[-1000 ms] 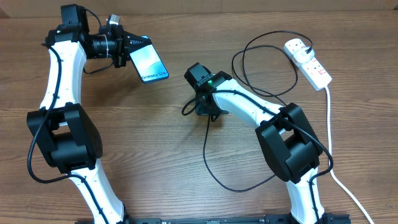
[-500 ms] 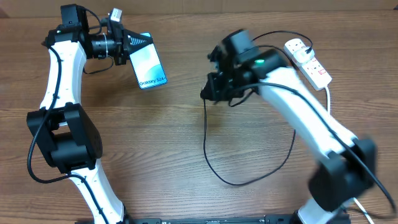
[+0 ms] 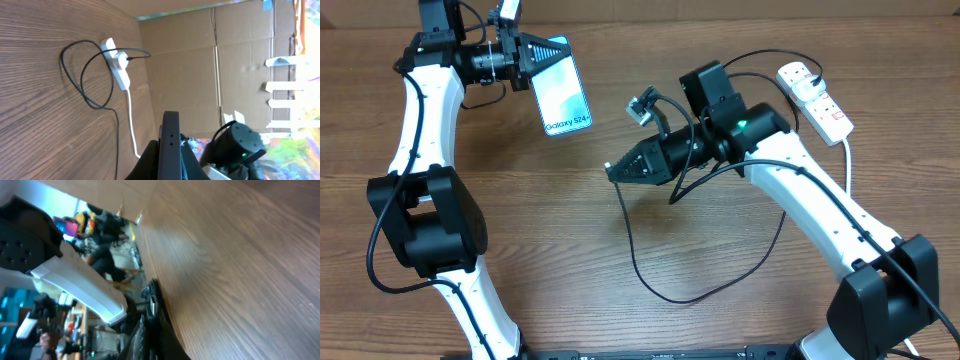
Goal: Plug charger to phone and switch on socket
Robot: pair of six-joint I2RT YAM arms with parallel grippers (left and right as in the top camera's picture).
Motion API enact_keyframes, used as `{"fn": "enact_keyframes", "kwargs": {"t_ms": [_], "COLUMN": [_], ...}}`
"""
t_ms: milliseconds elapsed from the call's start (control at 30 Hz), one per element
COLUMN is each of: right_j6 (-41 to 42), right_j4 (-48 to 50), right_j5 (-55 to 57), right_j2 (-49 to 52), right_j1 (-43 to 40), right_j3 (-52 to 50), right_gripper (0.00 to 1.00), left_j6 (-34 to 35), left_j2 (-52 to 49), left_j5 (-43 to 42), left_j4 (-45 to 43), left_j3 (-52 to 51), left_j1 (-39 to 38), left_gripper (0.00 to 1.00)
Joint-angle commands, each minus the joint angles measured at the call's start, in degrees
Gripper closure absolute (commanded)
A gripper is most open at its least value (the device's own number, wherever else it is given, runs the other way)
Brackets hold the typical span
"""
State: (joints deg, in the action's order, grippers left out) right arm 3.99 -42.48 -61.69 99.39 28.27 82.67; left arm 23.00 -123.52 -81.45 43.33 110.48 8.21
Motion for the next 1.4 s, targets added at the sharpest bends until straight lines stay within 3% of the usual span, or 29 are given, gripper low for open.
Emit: {"fn": "enact_keyframes", "kwargs": {"t_ms": [0,133,367,1367], "right_j6": [10.43,20.87,24.57,27.58], "right_j4": [9.22,20.22,22.73,29.59], "right_j5": [-2.01,1.09,4.63,-0.55], "right_j2": [0.28,0.39,0.59,2.32], "right_j1": [0.50,0.50,0.50,-0.46], "right_j3": [-3.67,-6.64,-6.67,-6.67], "right_gripper": [0.96,0.96,0.96,0.96], "left_j6": [3.45,4.33,4.46,4.46], "left_j2": [1.92,1.92,1.92,1.92], "left_j5": [-3.96,-4.15,-4.22,-3.72], "left_j4": [-0.61,-0.61,-0.59,-0.83], "left_j3": [1.11,1.11,1.11,1.11], "left_j1": [-1.53,-2.67,-4.13,-6.73], "left_gripper": [0.96,0.96,0.96,0.96]}}
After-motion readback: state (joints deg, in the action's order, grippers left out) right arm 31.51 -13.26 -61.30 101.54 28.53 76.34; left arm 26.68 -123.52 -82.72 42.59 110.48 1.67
